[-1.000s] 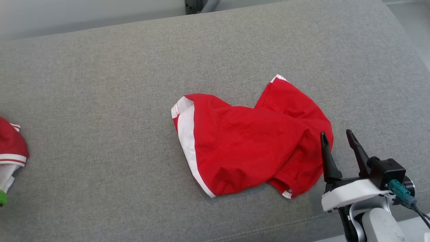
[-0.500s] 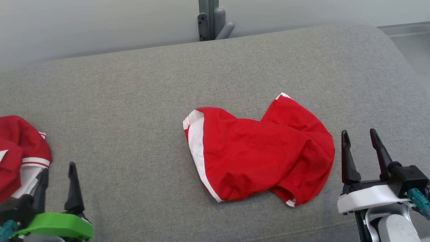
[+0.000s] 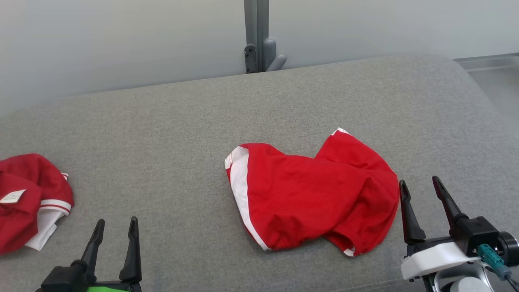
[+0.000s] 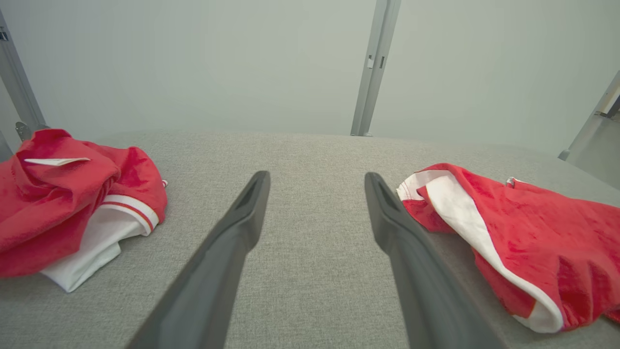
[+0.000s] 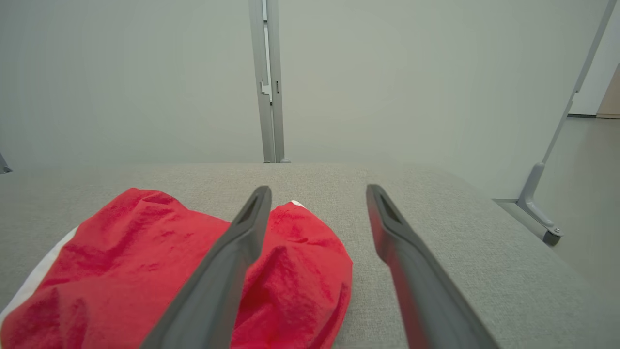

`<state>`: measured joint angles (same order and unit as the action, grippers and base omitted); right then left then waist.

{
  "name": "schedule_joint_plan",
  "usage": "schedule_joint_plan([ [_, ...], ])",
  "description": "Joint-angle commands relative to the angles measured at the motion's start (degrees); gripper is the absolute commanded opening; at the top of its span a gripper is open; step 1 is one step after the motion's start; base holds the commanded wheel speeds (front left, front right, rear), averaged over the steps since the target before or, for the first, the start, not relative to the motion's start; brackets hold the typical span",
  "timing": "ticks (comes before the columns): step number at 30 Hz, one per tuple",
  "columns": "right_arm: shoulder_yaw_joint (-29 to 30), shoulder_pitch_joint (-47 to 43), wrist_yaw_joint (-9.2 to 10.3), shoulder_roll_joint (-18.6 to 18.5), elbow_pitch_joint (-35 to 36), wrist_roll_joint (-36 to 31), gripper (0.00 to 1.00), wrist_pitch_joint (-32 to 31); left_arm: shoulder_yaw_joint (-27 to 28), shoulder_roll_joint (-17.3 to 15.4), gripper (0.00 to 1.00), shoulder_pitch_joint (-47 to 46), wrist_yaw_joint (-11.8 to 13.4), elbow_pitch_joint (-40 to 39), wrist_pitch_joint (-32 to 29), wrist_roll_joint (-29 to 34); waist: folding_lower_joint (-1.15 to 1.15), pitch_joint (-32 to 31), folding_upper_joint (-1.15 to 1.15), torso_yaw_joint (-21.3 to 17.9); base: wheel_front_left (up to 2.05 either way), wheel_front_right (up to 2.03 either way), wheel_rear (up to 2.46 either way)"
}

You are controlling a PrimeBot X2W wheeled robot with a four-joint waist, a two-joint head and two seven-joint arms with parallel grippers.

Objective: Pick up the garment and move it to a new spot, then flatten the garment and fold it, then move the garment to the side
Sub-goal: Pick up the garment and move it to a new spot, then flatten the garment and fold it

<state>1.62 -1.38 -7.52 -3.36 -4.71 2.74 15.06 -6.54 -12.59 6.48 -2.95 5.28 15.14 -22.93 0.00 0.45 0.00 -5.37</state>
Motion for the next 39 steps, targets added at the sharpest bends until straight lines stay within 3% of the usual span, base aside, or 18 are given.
schedule_joint_plan([
  [1,0.18,-0.99,0.06,-0.41,-0.53,-0.51,1.00,0.18,1.60,1.20,1.00,1.23,-1.13,0.45,0.01,1.70,0.00,-0.36,0.00,-0.82,0.00,0.00,0.00],
  [6,0.79,-1.86,0.06,-0.53,-1.89,-1.10,1.00,0.18,4.88,4.37,1.00,1.55,-3.37,1.90,0.00,4.35,0.00,-0.74,0.00,-0.66,0.00,0.00,0.00],
  [11,1.01,-2.24,0.06,-0.52,-2.29,-1.18,1.00,0.18,6.03,5.45,1.00,1.69,-4.18,1.99,0.01,6.17,0.00,-1.24,0.00,0.00,0.00,0.00,0.00],
  [31,-1.24,-0.58,0.06,-0.64,-3.66,-0.28,1.00,0.18,5.38,5.21,1.00,2.48,-4.59,3.13,0.02,7.51,0.00,-2.96,0.00,0.45,0.00,0.00,0.00],
  [39,-1.70,0.35,0.06,-1.20,-2.27,-0.09,1.00,0.18,-2.31,5.54,1.00,-1.35,-4.60,0.69,0.01,4.50,0.00,-2.27,0.00,-1.48,0.00,0.00,0.00],
])
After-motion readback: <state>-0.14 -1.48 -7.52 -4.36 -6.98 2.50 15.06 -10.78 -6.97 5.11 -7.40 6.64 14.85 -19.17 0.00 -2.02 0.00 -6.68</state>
